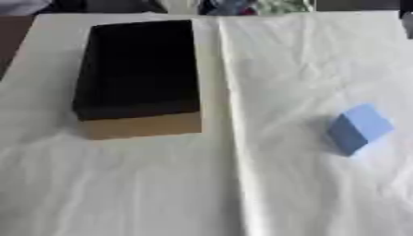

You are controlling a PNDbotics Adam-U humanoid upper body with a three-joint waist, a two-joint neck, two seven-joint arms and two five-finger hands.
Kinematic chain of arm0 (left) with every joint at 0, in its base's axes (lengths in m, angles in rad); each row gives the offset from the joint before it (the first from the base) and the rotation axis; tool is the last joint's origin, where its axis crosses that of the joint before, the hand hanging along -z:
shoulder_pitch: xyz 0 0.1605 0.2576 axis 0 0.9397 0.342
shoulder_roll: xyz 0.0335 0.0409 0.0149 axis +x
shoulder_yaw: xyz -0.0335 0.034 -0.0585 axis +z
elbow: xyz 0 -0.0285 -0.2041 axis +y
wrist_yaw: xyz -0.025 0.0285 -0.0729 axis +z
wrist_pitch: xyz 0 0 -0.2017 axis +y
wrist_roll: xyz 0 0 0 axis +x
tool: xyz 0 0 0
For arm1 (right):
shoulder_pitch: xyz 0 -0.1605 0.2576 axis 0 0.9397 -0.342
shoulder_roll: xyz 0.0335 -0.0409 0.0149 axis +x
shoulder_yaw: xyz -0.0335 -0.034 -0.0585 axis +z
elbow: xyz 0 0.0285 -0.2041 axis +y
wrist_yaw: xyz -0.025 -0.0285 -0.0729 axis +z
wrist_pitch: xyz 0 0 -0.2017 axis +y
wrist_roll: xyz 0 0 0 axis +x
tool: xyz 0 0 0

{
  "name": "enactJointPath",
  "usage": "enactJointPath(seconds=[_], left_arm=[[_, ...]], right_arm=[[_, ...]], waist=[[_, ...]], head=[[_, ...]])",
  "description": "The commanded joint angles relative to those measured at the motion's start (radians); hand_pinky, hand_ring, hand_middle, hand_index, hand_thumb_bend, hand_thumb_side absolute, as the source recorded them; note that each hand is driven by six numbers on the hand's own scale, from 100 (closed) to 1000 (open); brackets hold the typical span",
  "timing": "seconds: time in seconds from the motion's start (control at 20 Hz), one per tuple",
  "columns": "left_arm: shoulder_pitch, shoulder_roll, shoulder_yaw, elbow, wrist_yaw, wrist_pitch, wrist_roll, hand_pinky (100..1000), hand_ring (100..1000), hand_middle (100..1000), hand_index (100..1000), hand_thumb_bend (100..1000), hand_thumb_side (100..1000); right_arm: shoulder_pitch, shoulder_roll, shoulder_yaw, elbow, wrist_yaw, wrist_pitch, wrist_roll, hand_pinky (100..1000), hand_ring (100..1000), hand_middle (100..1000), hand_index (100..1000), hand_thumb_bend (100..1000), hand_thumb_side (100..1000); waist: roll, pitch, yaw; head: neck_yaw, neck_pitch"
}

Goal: Pick up objects on the table and place them in the box.

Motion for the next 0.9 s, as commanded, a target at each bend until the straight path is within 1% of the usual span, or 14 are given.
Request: enactJointPath(seconds=[0.05,0.45,0.9], left_arm=[[-0.01,0.008,0.004,-0.019,0.002,0.0,0.002,1000,645,668,873,100,675],[-0.01,0.009,0.006,-0.019,0.004,0.0,0.004,1000,646,669,873,100,674],[-0.009,0.009,0.006,-0.019,0.005,0.0,0.006,1000,647,669,873,100,672]], right_arm=[[-0.015,-0.017,-0.011,-0.009,-0.004,-0.001,-0.004,905,833,709,826,100,100],[-0.02,-0.008,-0.009,-0.009,0.0,0.0,-0.009,906,828,701,823,100,100],[-0.023,-0.002,-0.009,-0.009,-0.002,0.0,-0.019,905,824,694,821,100,100]], waist=[[-0.004,-0.021,-0.001],[-0.003,-0.027,0.003],[-0.003,-0.03,0.004]], head=[[-0.002,-0.003],[0.0,0.014],[0.006,0.003]])
